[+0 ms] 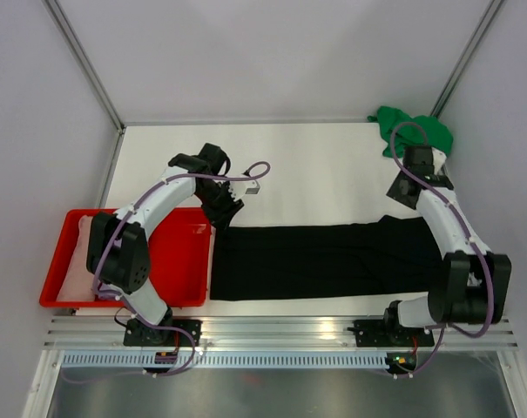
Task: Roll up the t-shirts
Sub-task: Fold the tshirt
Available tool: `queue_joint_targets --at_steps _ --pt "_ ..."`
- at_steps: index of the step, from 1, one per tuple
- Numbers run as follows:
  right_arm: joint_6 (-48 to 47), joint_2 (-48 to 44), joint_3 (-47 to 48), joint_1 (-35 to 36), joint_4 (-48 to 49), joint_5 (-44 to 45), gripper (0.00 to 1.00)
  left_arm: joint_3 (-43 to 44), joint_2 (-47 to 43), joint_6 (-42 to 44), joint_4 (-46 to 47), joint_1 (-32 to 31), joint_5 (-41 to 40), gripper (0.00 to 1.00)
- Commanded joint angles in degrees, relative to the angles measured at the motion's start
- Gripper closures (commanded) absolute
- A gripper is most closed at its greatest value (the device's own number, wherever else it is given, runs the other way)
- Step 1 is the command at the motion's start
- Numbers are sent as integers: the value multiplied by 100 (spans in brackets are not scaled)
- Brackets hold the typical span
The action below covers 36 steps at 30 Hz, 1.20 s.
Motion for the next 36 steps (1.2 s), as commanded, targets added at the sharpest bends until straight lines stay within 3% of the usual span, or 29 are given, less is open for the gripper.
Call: queue_joint_targets --at_steps 1,6,11,16,21,36 --pt "-244 794 594 632 -80 223 54 -170 -391 -917 414 20 120 54" --pt "-226 1174 947 958 -124 162 60 -504 -602 -1252 626 20 41 54" --pt "-358 859 763 1240 113 -216 63 -742 -664 -1191 679 20 -91 54" --pt "-508 551 368 1424 166 -1050 79 -532 -401 -1120 810 11 -144 54" --pt "-438 349 -133 1451 245 -1245 97 -513 -163 -971 810 11 -197 54" --pt "-51 937 -643 1530 202 -1043 100 -715 610 -1103 1179 -33 -470 54"
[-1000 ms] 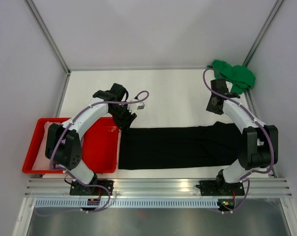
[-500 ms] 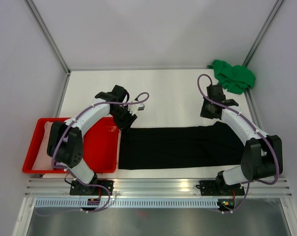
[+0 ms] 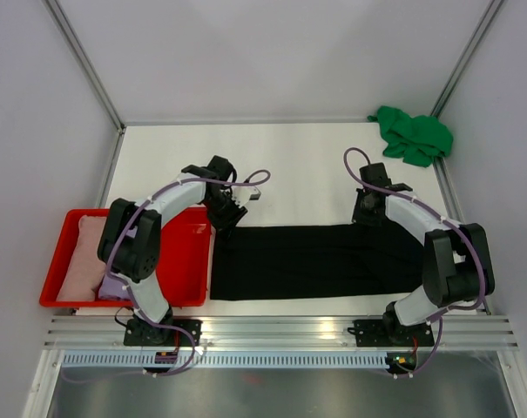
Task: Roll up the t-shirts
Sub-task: Fold the tshirt
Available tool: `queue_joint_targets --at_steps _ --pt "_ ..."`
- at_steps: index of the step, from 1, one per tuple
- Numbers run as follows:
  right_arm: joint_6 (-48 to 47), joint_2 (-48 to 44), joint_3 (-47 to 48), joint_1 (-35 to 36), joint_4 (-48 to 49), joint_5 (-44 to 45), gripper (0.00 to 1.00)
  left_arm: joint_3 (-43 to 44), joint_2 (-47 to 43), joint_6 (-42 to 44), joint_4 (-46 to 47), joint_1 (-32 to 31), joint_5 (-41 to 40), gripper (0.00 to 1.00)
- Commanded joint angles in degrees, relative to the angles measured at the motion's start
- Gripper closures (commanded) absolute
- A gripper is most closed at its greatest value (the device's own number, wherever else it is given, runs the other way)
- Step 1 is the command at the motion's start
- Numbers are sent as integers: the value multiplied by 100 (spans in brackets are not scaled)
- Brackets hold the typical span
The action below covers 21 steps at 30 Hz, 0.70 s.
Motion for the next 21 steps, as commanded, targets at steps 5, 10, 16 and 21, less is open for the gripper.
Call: queue_joint_targets --at_steps 5,10,16,21 --pt "376 -378 -607 114 -142 -226 100 -288 123 -21 181 -51 -82 55" --pt "596 -755 -871 140 -432 -254 100 -481 0 216 172 -60 -56 55" --pt "895 -870 -898 149 -959 -323 100 -552 -184 401 163 -112 -135 55" --pt "983 -1195 -932 176 -1179 -227 100 -552 -387 498 137 -191 -73 56"
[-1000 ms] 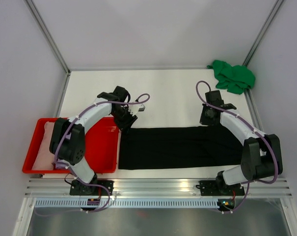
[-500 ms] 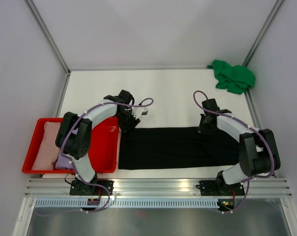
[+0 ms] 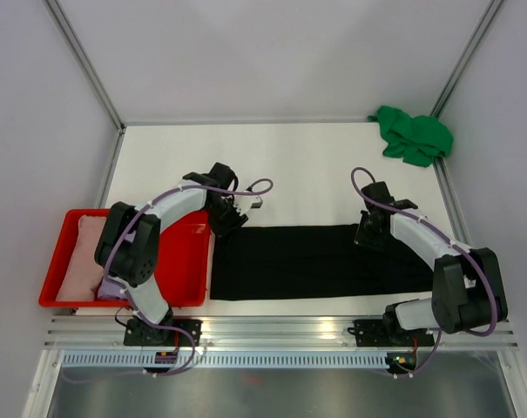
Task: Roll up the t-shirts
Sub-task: Fold the tshirt
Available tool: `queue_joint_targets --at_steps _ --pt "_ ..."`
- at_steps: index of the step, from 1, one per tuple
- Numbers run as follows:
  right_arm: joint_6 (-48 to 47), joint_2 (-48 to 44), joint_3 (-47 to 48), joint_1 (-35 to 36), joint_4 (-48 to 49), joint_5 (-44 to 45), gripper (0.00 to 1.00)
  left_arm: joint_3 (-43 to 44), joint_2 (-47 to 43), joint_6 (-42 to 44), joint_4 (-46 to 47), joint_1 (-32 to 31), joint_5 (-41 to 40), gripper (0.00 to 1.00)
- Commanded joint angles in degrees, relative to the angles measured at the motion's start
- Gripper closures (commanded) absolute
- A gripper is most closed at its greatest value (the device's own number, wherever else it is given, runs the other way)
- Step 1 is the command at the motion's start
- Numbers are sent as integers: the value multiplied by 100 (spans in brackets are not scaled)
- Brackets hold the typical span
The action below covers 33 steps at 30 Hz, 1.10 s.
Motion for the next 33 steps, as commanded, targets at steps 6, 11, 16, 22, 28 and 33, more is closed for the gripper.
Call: queue_joint_targets --at_steps 6,11,16,22,28,33 --pt "288 -209 -294 36 -215 -7 100 -216 -170 181 -208 -94 -135 56" --pt "-71 -271 783 27 -750 836 91 -32 -258 155 -235 -102 -126 56" --pt "-344 1 1569 -437 -936 1329 55 118 -222 23 -261 -102 -117 56" --pt "-450 160 1395 -1036 -726 1198 51 135 -328 -179 -261 -120 -21 55" --pt "-81 607 1446 -940 -461 713 45 188 -275 -320 -261 -155 93 55" --pt "200 757 1306 -185 -479 1258 40 118 -293 -267 -252 -146 85 55"
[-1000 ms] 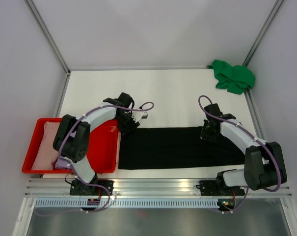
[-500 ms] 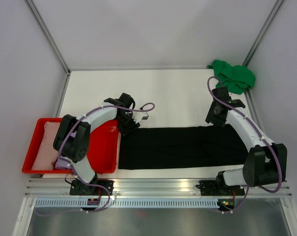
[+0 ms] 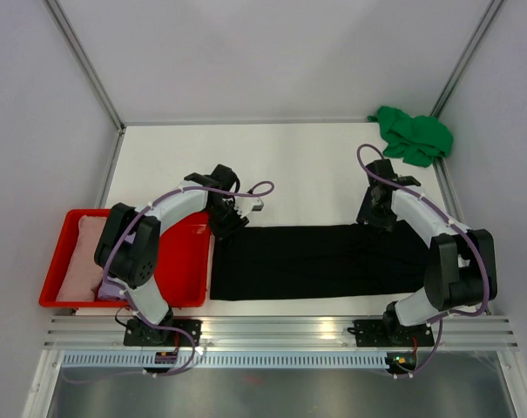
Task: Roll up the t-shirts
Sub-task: Fold the tshirt
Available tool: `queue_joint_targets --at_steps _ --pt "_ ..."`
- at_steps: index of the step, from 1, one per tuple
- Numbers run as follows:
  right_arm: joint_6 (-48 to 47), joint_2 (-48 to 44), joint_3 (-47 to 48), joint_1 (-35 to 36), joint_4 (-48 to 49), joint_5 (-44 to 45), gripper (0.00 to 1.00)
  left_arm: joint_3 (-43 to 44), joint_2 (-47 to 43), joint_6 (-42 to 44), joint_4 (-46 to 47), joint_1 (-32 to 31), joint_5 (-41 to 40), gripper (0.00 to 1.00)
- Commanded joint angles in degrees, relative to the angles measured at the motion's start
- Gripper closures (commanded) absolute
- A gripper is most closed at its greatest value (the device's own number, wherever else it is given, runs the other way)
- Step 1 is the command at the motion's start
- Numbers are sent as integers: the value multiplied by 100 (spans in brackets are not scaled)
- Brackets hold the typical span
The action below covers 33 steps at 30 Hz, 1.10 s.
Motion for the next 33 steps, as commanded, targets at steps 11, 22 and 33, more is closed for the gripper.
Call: queue_joint_targets --at_steps 11,22,33 --pt "543 -100 -682 365 188 653 87 74 -190 -37 -12 -24 168 55" --pt "674 -723 -577 698 -698 583 100 -14 -199 94 94 -24 229 55" --pt "956 -926 -1086 1015 -832 434 100 -181 -216 130 243 -24 291 55"
